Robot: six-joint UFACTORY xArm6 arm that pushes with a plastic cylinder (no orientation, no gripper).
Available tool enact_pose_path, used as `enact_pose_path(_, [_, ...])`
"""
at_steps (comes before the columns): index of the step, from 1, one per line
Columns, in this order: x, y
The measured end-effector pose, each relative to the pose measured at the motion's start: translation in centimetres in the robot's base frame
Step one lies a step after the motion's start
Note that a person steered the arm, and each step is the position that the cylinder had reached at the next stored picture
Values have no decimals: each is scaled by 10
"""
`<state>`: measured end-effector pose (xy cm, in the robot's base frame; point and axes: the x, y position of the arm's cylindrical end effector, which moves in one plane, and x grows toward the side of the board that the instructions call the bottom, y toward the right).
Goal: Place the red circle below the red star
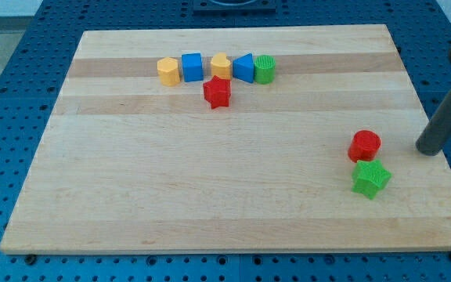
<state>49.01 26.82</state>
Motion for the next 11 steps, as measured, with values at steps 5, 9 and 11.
enact_pose_path(5, [1,-92])
enact_pose_path(9, [1,-171])
enact_pose_path(11, [-4,-209])
